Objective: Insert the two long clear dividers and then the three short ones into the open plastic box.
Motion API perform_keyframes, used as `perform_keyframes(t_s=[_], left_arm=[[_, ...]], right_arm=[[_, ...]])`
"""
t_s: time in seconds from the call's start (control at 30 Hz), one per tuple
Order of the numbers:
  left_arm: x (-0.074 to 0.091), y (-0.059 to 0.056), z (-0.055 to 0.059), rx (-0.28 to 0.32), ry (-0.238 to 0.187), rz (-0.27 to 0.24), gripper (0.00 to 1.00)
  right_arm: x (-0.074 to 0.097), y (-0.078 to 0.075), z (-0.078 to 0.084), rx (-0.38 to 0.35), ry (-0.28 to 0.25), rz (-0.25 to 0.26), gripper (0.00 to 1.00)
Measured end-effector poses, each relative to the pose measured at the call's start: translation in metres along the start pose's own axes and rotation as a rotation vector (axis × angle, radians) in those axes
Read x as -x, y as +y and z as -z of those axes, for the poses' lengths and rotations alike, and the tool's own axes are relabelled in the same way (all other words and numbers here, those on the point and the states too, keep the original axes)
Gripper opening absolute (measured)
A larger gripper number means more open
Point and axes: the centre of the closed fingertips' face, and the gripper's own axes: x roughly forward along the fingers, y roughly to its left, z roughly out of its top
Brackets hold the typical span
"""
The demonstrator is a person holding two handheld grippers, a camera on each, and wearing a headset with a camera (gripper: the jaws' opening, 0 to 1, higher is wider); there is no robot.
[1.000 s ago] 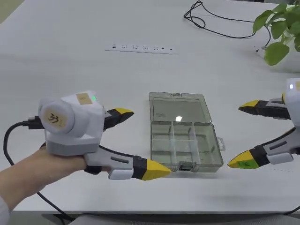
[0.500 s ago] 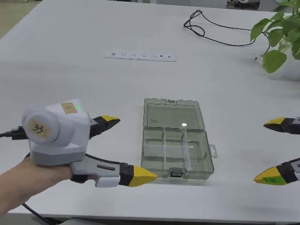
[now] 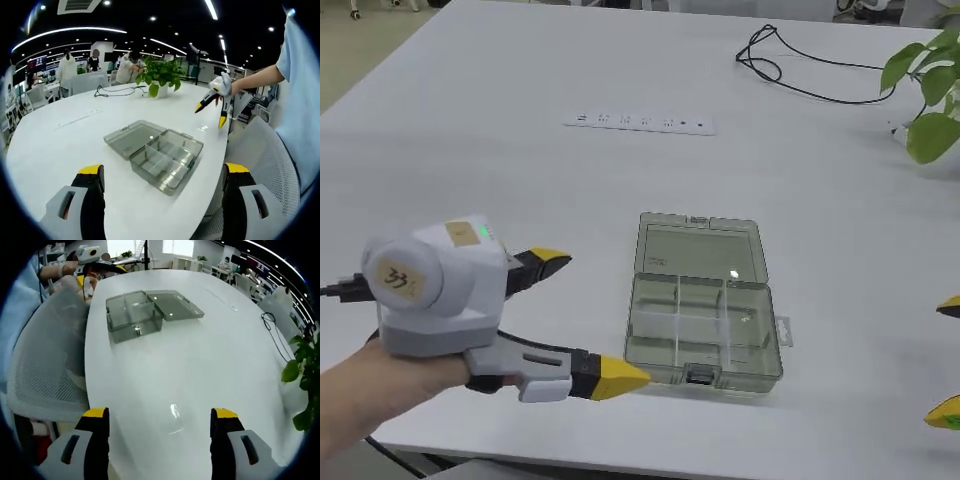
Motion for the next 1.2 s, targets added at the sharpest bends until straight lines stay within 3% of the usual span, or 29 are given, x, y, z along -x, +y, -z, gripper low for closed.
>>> perform_keyframes(t_s=[0.1,0.23,0.3,0.43,0.67,0.97,1.2], left_arm=[[0.001,0.001,0.003,0.011,-0.003,-0.01,1.0],[0.002,-0.001,0.004,0.015,-0.011,-0.021,1.0],[0.002,-0.001,0.005,0.021,-0.016,-0.026,1.0],[0.003,-0.003,0.007,0.025,-0.018,-0.031,1.0],[0.003,-0.005,0.003,0.029,-0.031,-0.043,1.0],[0.0,-0.004,-0.001,0.027,-0.037,-0.042,0.99],[-0.005,-0.009,-0.004,0.027,-0.041,-0.027,0.99]], right_arm=[[-0.005,-0.005,0.009,0.081,0.057,0.002,0.81],[-0.013,-0.003,0.014,0.098,0.092,-0.03,0.76],[-0.014,-0.001,0.016,0.102,0.108,-0.054,0.66],[-0.02,0.002,0.023,0.168,0.163,-0.095,0.6],[-0.026,0.002,0.022,0.213,0.195,-0.114,0.48],[-0.028,0.006,0.022,0.216,0.213,-0.156,0.42],[-0.026,0.005,0.023,0.238,0.218,-0.155,0.35]])
